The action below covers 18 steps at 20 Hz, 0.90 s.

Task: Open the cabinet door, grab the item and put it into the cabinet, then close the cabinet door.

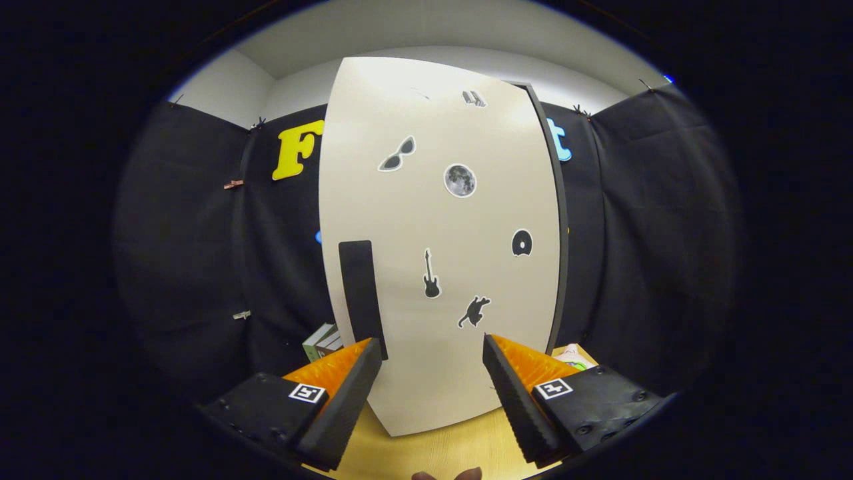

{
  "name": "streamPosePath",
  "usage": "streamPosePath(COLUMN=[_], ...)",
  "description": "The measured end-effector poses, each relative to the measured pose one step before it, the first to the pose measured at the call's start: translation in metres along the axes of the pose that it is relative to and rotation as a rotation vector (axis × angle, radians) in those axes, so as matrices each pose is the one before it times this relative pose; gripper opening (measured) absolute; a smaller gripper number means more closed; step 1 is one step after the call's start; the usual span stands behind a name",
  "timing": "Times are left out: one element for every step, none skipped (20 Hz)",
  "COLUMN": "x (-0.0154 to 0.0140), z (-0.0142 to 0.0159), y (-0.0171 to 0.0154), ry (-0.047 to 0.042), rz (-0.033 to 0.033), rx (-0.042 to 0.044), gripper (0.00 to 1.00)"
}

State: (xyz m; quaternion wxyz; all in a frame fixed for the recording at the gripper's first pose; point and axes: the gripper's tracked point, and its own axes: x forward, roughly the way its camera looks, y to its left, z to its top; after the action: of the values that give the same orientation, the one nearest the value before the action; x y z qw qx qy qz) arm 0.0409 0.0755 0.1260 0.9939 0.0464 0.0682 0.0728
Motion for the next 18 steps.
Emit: streamPosePath(x=[-0.00149, -0.00187, -0.00199, -0.00211, -0.00122, -0.00117, -0.00064, -0.00158, -0.00043, -0.00172, -0.0007, -0.00137, -0.00082, -0.0007, -0.00048, -0.00025, 0.00062, -0.00005], z=[-0.00098, 0.00082, 0.00052, 0.00014, -0.00096, -0.00044, -0.00071, -0.00078, 0.00027, 0.00022, 0.00022, 0.00042, 0.00014, 0.00112, 0.00127, 0.00262, 0.00147, 0.00198], y=[0.00067, -0.00036, 0.00078, -0.00079, -0.00089, -0.00235, -0.00226, -0.00215, -0.00104, -0.00169, -0.00143, -0.00245, -0.00274, -0.0021, -0.00173, -0.00247, -0.00151, -0.00194], ry=[-0.00164, -0.00394, -0.00253, -0.00107, 0.00131, 0.00338, 0.0019, 0.00188, -0.00147, -0.00045, -0.00173, 0.00022, -0.00062, -0.00215, -0.00244, -0.0062, -0.00591, -0.00456], rz=[-0.00292, -0.00162, 0.00026, -0.00144, -0.00176, -0.00448, -0.00371, -0.0038, -0.00195, -0.00225, -0.00329, -0.00283, -0.0049, -0.00434, -0.00534, -0.00617, -0.00469, -0.00235], rx=[-0.01823, -0.0054, 0.0056, 0.00826, 0.00565, 0.00181, 0.00032, 0.00177, 0.00388, 0.00294, 0.00059, -0.00209, -0.00061, 0.00448, 0.00759, 0.00837, 0.00619, 0.00313], gripper=[0.98, 0.98, 0.98, 0.98, 0.98, 0.98, 0.98, 0.98, 0.98, 0.98, 0.98, 0.98, 0.98, 0.98, 0.98, 0.98, 0.98, 0.98])
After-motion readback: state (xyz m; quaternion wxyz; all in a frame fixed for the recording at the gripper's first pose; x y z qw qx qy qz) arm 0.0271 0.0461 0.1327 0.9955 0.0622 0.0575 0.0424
